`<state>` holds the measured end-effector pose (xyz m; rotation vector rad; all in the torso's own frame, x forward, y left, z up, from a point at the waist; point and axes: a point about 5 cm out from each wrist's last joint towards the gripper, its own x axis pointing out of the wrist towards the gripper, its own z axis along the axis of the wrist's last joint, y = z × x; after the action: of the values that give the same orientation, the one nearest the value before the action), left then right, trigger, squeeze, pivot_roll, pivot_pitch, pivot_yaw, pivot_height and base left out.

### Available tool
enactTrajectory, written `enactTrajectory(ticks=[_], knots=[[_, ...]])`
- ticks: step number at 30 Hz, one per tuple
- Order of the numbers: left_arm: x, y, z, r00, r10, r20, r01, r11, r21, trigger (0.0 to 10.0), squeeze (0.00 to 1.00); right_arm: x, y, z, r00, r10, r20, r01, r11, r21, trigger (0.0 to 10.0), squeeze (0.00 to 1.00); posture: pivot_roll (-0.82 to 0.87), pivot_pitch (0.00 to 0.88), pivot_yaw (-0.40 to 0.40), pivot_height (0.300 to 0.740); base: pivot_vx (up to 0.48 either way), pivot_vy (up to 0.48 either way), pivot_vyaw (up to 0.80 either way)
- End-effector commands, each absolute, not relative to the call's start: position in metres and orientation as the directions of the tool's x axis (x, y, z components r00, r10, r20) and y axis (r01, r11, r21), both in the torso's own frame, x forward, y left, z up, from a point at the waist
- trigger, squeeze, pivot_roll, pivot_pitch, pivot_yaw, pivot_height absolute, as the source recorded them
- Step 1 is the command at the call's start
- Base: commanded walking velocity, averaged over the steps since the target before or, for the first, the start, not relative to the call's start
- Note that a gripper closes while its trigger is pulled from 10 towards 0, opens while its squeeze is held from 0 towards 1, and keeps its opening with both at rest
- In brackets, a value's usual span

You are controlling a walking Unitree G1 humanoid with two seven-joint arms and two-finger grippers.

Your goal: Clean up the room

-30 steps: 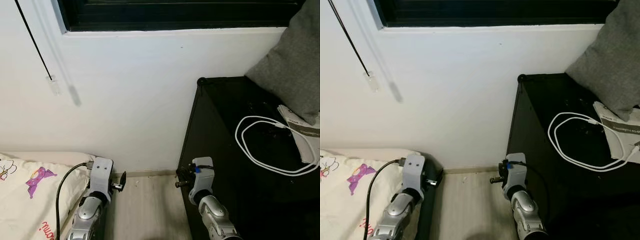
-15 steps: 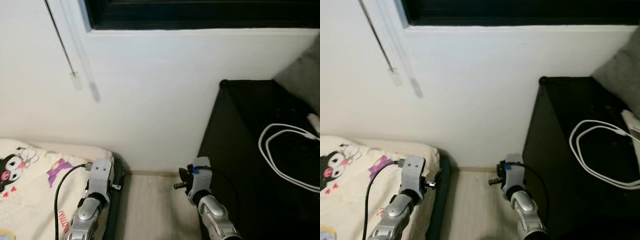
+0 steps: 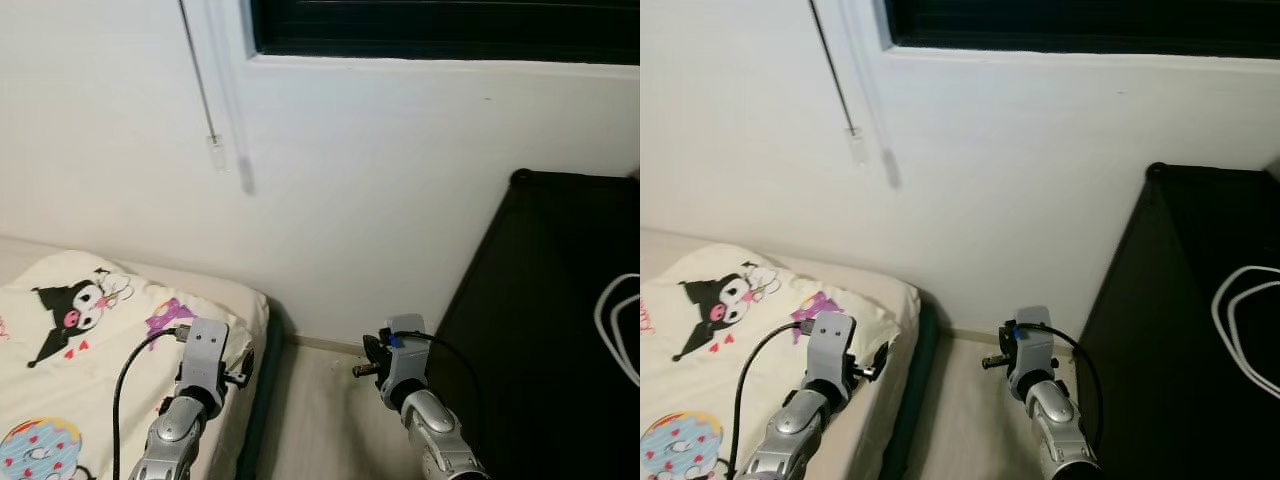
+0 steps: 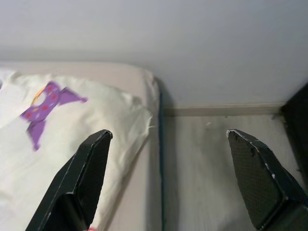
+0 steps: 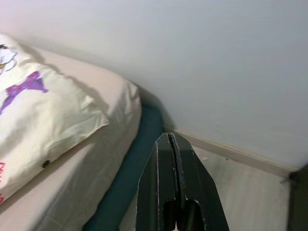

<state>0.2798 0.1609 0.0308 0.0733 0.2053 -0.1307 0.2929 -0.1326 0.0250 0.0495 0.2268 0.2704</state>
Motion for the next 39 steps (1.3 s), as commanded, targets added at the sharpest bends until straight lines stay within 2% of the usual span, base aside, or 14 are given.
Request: enactTrajectory(ticks=[1, 14, 34, 39], knots=[[0.2757, 0.1617, 0.0257, 0.964, -0.122, -0.235, 0.137, 0.989, 0.05, 10.0, 0.0, 0.2909, -0.1306, 0.0213, 0.933, 0.273, -0.234, -0.259, 0.962, 0.087, 10.0, 0.0, -0.03, 0.124, 0.009, 0.74, 0.0, 0.0, 0.8], [0.2761, 0.1577, 0.0256, 0.958, -0.148, -0.244, 0.164, 0.985, 0.046, 10.0, 0.0, 0.291, -0.1325, 0.021, 0.937, 0.259, -0.234, -0.244, 0.965, 0.091, 10.0, 0.0, -0.03, 0.123, 0.016, 0.74, 0.0, 0.0, 0.8], [0.2751, 0.1526, 0.0207, 0.938, -0.178, -0.296, 0.212, 0.973, 0.087, 10.0, 0.0, 0.2889, -0.1363, 0.0172, 0.943, 0.221, -0.247, -0.197, 0.973, 0.117, 10.0, 0.0, -0.03, 0.112, 0.021, 0.74, 0.0, 0.0, 0.0], [0.2764, 0.1557, 0.0209, 0.942, -0.153, -0.298, 0.185, 0.979, 0.082, 10.0, 0.0, 0.2889, -0.1368, 0.0173, 0.944, 0.22, -0.246, -0.196, 0.973, 0.118, 10.0, 0.0, -0.03, 0.109, 0.021, 0.74, 0.0, -0.353, 0.0]])
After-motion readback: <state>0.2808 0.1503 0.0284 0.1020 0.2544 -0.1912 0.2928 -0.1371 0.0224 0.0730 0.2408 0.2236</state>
